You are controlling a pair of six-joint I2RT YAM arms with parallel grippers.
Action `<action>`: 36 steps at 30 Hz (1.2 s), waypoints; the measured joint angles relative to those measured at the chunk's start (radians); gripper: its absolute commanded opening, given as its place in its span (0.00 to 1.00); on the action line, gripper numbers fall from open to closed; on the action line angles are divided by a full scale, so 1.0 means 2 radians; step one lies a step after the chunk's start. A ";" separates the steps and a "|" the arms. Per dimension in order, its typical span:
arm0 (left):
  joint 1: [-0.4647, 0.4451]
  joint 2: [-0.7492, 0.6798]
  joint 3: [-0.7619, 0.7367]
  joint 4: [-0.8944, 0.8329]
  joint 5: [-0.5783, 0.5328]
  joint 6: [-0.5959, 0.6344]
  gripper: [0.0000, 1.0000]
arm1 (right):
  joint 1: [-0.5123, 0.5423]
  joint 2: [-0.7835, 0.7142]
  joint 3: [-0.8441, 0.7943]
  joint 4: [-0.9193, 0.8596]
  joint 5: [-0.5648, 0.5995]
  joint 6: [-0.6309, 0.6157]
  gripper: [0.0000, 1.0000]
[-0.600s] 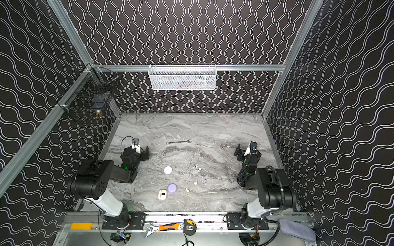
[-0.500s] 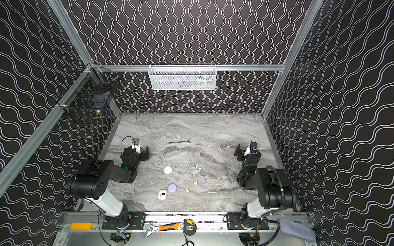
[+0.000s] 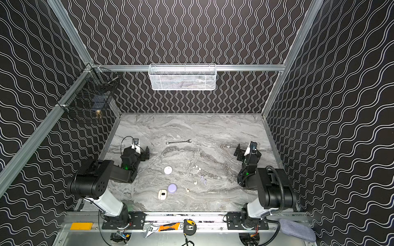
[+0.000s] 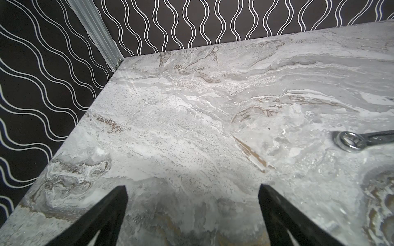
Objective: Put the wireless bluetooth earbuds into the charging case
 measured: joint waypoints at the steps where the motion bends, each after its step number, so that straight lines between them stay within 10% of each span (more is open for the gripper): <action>1: 0.000 0.000 0.000 0.000 0.000 0.000 0.99 | 0.000 0.000 0.000 0.000 0.000 0.000 1.00; 17: -0.006 -0.016 -0.013 -0.001 -0.006 0.001 0.99 | 0.000 -0.012 -0.007 -0.002 -0.002 -0.002 1.00; 27: -0.026 -0.308 -0.048 -0.118 -0.008 -0.059 0.99 | 0.000 -0.239 0.119 -0.299 0.019 0.114 1.00; 36: -0.027 -0.484 0.082 -0.439 0.099 -0.203 0.99 | 0.036 -0.352 0.151 -0.421 -0.183 0.143 0.99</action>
